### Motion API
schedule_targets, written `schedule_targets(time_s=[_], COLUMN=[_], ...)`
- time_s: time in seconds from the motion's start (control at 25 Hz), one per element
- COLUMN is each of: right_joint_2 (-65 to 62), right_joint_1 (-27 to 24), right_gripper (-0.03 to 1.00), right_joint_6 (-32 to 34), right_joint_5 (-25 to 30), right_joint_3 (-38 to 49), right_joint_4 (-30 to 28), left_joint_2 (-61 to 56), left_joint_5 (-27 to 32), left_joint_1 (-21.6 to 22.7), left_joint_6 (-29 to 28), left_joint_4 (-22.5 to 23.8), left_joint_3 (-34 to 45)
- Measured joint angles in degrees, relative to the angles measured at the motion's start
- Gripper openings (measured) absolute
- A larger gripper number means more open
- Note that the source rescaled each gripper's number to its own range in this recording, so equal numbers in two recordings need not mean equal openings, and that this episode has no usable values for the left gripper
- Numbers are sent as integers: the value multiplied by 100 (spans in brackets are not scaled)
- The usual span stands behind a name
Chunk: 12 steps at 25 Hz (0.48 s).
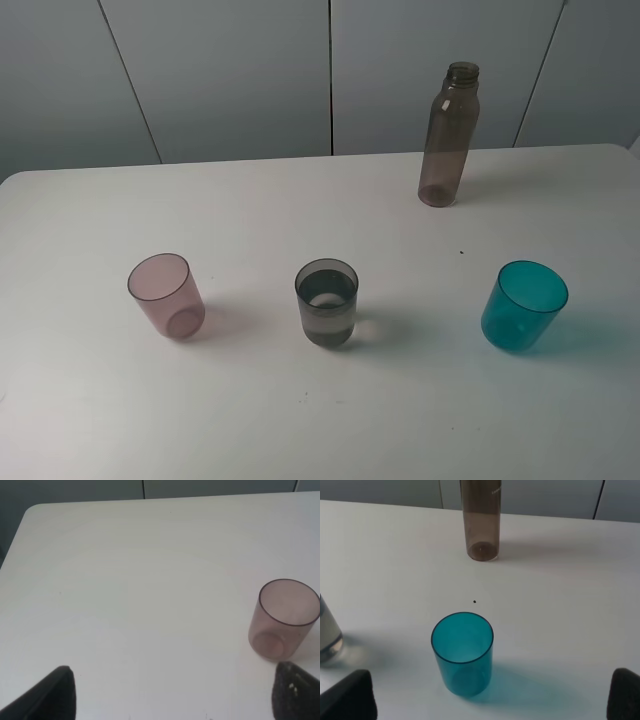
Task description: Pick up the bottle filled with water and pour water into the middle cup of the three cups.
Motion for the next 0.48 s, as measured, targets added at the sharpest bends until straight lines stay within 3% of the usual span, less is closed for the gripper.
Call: schedule_targets(time_s=[0.48], right_joint_2=[0], right_joint_1=[0], right_gripper=[100], right_joint_6=[-50], right_joint_5=[-4], right_joint_3=[0], right_joint_4=[168], left_joint_2=[0], left_joint_5=[0], left_joint_1=[0], left_joint_6=[0], left_joint_4=[0], left_joint_3=[0])
